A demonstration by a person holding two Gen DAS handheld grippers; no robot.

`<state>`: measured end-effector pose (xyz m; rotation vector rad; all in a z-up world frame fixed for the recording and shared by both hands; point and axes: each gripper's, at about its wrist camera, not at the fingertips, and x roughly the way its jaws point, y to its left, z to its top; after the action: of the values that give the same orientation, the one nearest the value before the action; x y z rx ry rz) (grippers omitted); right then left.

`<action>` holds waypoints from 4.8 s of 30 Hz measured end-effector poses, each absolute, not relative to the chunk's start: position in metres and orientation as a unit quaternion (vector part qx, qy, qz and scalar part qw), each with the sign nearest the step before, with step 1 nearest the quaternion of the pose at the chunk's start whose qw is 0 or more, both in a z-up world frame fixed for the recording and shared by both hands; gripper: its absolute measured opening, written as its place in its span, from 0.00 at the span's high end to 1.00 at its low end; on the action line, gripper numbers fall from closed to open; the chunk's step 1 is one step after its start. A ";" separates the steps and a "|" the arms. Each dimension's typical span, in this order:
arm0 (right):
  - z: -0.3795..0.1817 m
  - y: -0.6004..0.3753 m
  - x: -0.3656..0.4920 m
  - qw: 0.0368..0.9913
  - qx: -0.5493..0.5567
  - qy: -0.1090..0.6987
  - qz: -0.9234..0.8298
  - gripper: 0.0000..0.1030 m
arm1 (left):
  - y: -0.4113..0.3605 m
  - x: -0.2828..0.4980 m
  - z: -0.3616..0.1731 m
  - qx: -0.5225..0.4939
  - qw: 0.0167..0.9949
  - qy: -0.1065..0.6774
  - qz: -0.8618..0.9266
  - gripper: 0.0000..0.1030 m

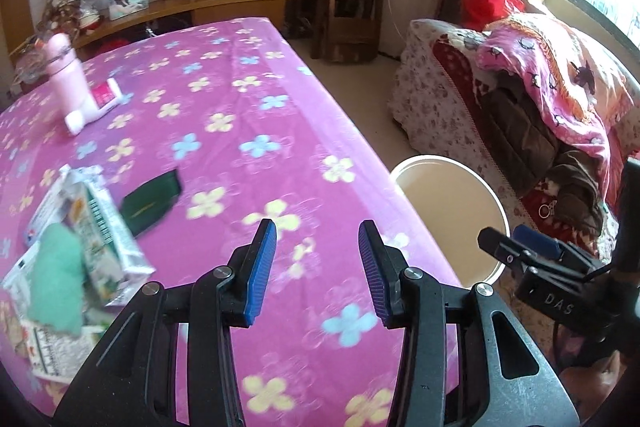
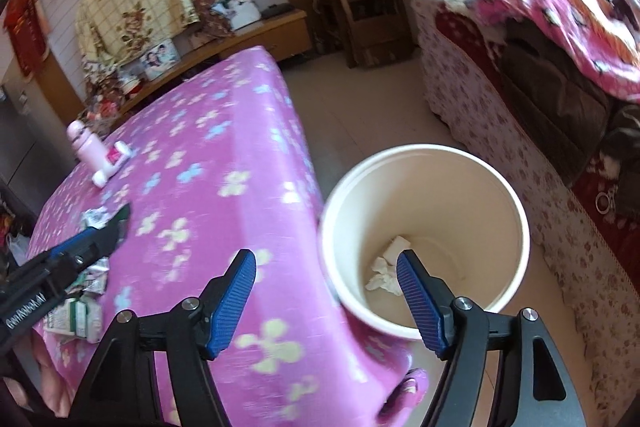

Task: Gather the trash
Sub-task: 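Move both tools back over the trash pile on the table, then grasp the green towel with the right gripper while the left gripper grasps the beige crumpled paper, then carry the towel and paper to the white bucket and release both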

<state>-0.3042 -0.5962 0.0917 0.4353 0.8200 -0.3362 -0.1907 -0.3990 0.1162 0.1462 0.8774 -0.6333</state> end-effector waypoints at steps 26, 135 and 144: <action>0.107 -0.368 -0.199 0.891 0.138 0.429 0.063 0.25 | -0.095 -0.170 0.110 0.031 0.902 0.416 -0.114 0.41; 0.148 -0.392 -0.228 0.909 0.125 0.392 0.068 0.64 | -0.174 -0.159 0.166 -0.006 0.892 0.379 -0.249 0.91; 0.141 -0.461 -0.256 0.909 0.151 0.389 0.009 0.64 | -0.254 -0.162 0.170 0.004 0.868 0.390 -0.306 0.91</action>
<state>-0.2564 -0.4607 0.1412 0.3124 0.8017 0.0182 -0.1622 -0.2540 0.1696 0.0077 0.8166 -0.6403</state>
